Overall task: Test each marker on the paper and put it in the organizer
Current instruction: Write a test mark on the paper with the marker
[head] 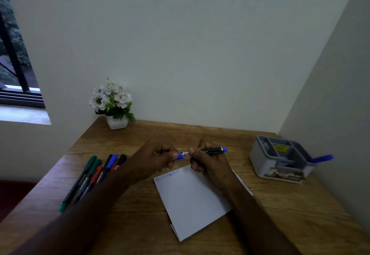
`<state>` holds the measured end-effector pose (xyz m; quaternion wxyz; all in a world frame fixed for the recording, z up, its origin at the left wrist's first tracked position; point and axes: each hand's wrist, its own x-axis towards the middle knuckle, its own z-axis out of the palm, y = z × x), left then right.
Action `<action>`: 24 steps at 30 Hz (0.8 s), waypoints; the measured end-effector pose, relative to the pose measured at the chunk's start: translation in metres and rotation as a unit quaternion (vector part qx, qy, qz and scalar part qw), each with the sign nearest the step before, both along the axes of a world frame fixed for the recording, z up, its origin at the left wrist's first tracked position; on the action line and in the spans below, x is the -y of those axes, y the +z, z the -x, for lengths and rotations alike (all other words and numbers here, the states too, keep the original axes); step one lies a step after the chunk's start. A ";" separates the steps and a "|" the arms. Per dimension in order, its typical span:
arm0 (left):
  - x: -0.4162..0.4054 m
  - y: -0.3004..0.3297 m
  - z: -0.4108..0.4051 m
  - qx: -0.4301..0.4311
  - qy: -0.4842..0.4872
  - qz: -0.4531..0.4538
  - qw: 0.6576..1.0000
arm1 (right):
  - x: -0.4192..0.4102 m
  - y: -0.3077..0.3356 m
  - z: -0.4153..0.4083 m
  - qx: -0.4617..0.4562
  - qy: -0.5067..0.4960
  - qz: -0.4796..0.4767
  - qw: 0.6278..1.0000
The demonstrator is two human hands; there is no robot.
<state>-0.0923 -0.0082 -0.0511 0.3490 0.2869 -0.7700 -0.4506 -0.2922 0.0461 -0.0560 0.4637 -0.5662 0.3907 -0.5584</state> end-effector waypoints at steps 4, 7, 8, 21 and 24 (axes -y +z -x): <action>-0.007 0.003 0.007 -0.020 0.013 0.001 1.000 | -0.004 0.003 0.005 -0.033 -0.056 0.024 0.998; -0.016 0.008 0.021 -0.060 0.029 -0.036 0.997 | -0.003 0.003 0.002 -0.056 -0.116 0.056 0.990; -0.019 0.009 0.028 -0.081 0.032 -0.050 0.995 | -0.003 0.004 -0.001 -0.052 -0.116 0.058 0.990; -0.016 0.043 0.143 0.073 0.019 0.059 0.995 | -0.055 0.064 0.133 -0.334 -0.373 0.111 0.859; -0.015 0.051 0.183 0.090 0.009 0.092 0.992 | -0.079 0.089 0.188 -0.398 -0.416 0.085 0.813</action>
